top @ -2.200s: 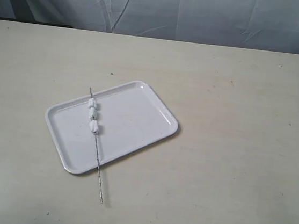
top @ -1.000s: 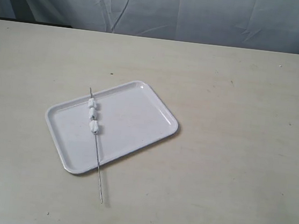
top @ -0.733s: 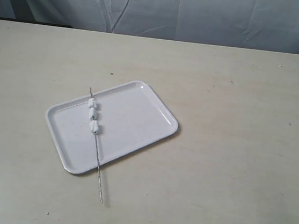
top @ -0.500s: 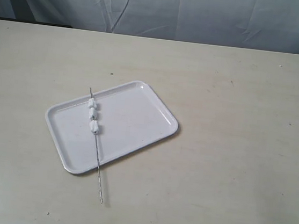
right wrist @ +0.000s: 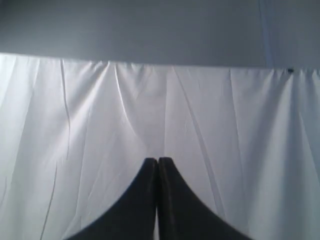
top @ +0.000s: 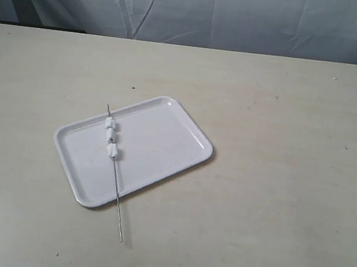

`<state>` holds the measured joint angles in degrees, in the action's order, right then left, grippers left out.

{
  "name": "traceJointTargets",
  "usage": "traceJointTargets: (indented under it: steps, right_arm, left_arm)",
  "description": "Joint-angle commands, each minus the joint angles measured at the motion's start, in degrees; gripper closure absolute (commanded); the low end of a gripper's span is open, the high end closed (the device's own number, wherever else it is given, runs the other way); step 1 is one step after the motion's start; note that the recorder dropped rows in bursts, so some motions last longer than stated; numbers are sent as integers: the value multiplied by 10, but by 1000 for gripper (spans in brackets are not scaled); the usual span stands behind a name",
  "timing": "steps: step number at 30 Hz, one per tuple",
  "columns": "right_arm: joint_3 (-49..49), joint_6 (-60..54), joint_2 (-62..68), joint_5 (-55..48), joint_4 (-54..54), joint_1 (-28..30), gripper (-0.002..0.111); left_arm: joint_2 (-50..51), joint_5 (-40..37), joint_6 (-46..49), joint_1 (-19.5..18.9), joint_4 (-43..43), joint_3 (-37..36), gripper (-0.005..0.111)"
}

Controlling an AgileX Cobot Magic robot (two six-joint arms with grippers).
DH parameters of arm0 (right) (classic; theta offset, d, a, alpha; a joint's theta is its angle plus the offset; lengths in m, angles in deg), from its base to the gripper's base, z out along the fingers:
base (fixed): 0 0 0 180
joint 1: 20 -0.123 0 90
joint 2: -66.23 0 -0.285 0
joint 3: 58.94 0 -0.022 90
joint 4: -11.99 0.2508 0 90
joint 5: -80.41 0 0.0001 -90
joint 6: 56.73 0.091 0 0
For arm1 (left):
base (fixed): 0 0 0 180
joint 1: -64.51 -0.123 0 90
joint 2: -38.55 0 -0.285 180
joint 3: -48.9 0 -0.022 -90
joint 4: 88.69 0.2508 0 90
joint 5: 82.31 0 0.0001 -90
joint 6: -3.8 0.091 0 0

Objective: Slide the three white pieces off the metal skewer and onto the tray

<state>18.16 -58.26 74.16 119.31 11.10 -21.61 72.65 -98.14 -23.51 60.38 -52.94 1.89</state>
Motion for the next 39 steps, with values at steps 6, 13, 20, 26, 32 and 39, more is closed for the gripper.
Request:
traceJointTargets:
  steps: [6,13,20,26,32,39]
  right_arm:
    - [-6,77,-1,20,-2,-1,109]
    - [-114,103,22,-220,-2,-1,109]
    - [-255,97,111,-497,-6,-1,109]
    - [-328,81,220,-670,2,-1,109]
    - [-339,75,324,-705,32,-1,109]
    - [-339,44,398,-699,84,-1,109]
  left_arm:
    - [145,-215,388,-3,-430,21,107]
    - [289,-361,500,-3,-581,62,107]
    - [417,-416,597,-3,-786,70,107]
    - [507,-454,723,-3,-996,70,107]
    - [569,-433,767,-3,-1060,51,107]
    - [587,-227,836,74,-1200,-18,107]
